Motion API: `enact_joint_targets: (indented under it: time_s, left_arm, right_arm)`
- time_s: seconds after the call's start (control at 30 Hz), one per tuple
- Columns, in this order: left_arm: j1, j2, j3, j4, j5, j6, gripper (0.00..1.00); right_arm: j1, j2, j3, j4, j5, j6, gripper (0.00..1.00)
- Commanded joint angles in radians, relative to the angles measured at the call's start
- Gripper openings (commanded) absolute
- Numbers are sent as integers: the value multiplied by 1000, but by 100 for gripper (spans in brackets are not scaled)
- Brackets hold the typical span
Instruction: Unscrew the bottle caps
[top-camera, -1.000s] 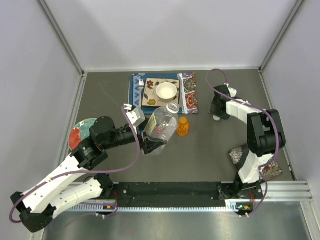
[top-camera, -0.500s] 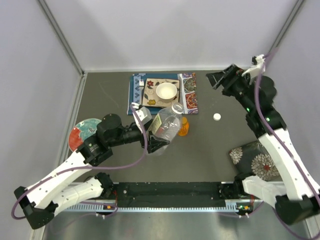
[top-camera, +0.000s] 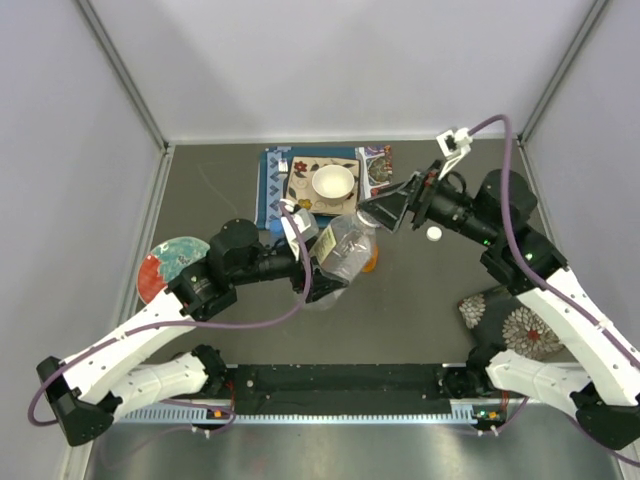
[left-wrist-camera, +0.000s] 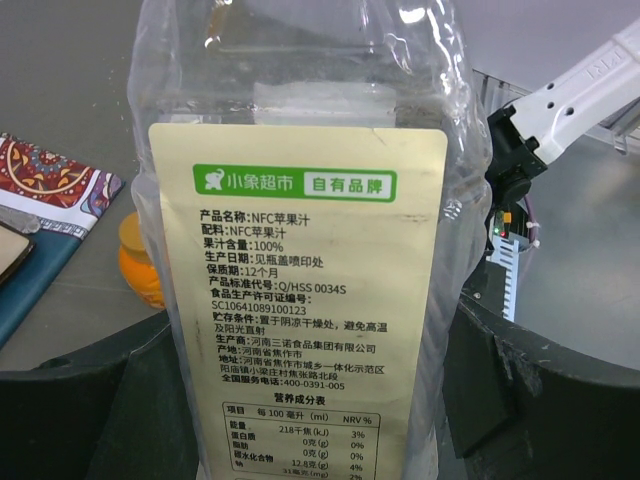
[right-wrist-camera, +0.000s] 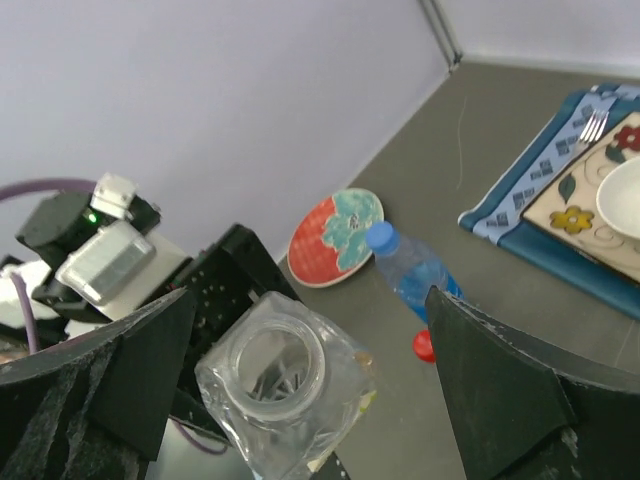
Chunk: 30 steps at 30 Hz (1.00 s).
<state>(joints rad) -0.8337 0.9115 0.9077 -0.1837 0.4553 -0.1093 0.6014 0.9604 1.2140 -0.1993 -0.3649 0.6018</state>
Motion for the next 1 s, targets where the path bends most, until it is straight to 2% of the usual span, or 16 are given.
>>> enact_joint_targets:
  time_s: [0.0,0.17,0.27,0.3,0.4,0.57,0.63,0.67,0.83,0.87,0.93,0.97]
  left_arm:
    - [-15,6,57,59,11,-1,36]
    - [-22,9,59,59,8,-3,36]
    - [-24,12,60,59,5,0,36]
    - [-24,13,63,58,5,2,36]
    - [-25,18,69,59,3,5,37]
    - [-27,27,82,58,-3,10,37]
    - [-28,33,89,59,-3,10,37]
    - [-27,36,91,59,-6,10,37]
    - [-28,41,103,61,-23,10,40]
    - [-27,40,103,61,-27,10,44]
    - [-27,36,103,61,-59,10,53]
    - [-27,33,103,56,-78,8,66]
  right_arm:
    - [70,9,32,-38,46,-65,99]
    - [101,12,15,-37,75,-71,97]
    - [113,14,13,-37,76,-74,90]
    - [118,14,13,-38,76,-74,84]
    - [124,14,9,-38,75,-76,74]
    - [135,12,2,-43,78,-80,70]
    - [136,14,1,-46,77,-83,58]
    - [136,12,-1,-48,78,-82,49]
    - [136,1,-7,-54,95,-89,22]
    - [136,-2,-7,-55,102,-89,13]
    - [136,-9,-1,-63,132,-94,6]
    - [136,-12,5,-71,144,-99,3]
